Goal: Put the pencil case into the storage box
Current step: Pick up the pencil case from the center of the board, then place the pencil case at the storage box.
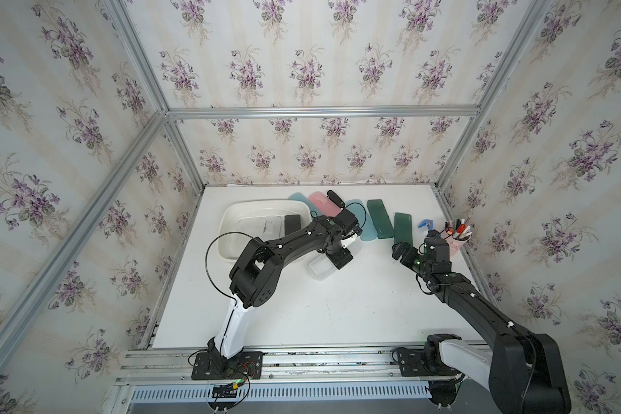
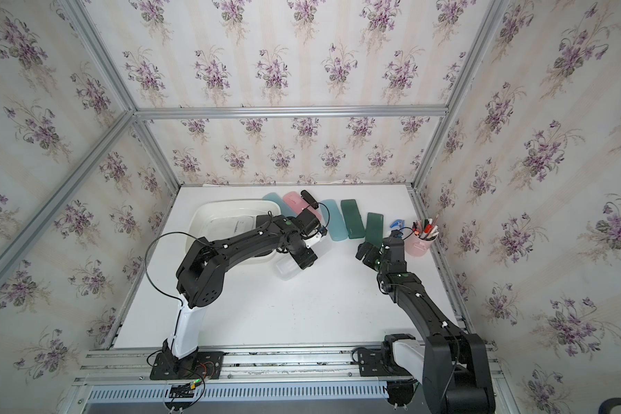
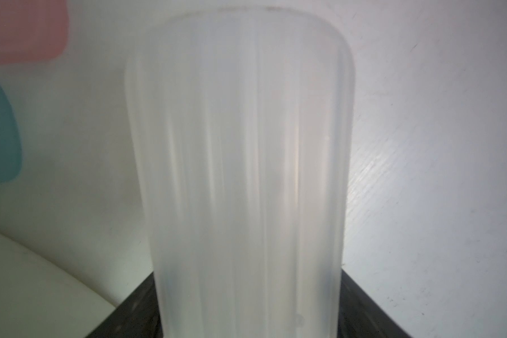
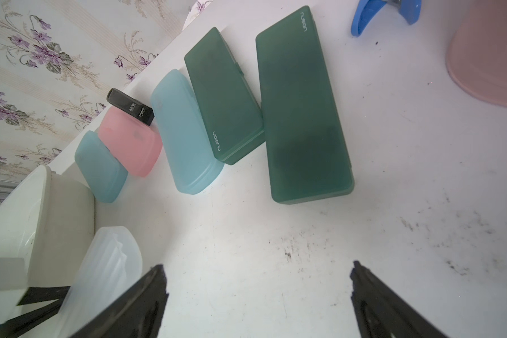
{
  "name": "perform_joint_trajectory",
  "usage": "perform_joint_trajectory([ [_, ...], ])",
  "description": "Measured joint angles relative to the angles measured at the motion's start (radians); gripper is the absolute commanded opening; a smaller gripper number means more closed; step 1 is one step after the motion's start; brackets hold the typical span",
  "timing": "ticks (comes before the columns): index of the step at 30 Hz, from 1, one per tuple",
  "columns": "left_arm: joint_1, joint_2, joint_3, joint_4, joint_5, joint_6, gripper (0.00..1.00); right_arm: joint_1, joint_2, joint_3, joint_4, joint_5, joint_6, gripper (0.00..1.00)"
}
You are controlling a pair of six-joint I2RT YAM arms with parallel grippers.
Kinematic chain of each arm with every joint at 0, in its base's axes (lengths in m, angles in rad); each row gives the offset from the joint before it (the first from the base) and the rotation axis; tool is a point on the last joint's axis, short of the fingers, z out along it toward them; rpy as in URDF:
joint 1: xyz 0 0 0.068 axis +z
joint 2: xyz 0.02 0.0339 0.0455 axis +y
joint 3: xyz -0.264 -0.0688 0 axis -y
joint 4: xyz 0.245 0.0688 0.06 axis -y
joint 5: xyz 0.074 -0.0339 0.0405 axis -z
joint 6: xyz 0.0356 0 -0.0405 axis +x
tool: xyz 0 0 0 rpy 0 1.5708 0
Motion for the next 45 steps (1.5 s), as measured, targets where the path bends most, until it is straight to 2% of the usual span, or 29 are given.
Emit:
perform_joint_trajectory([
  [8,0.004,-0.075,0.096,-0.063,-0.011,-0.061,0.81,-0.006,-0.016,-0.003,-0.017,-0.009,-0.003,1.00],
  [11,0.035,-0.127,0.109,-0.087,-0.026,-0.069,0.81,-0.006,-0.013,-0.004,-0.016,-0.018,-0.003,1.00],
  [15,0.144,-0.218,0.068,-0.107,-0.054,-0.082,0.81,-0.006,-0.008,-0.005,-0.015,-0.024,-0.002,1.00],
  [20,0.357,-0.304,-0.017,-0.108,-0.108,-0.083,0.81,-0.006,0.003,-0.008,-0.003,-0.049,0.002,1.00],
  [24,0.509,-0.270,-0.037,-0.084,-0.149,-0.083,0.81,-0.008,0.032,-0.014,0.006,-0.071,0.002,1.00],
  [29,0.608,-0.152,-0.029,-0.046,-0.162,-0.090,0.81,-0.008,0.060,-0.020,0.005,-0.097,0.001,1.00],
  [39,0.690,-0.039,-0.085,0.049,-0.172,-0.110,0.81,-0.007,0.039,0.016,-0.048,-0.074,-0.037,1.00],
  [45,0.692,0.014,-0.091,0.078,-0.180,-0.098,0.81,-0.007,0.031,0.011,-0.068,-0.056,-0.047,1.00],
])
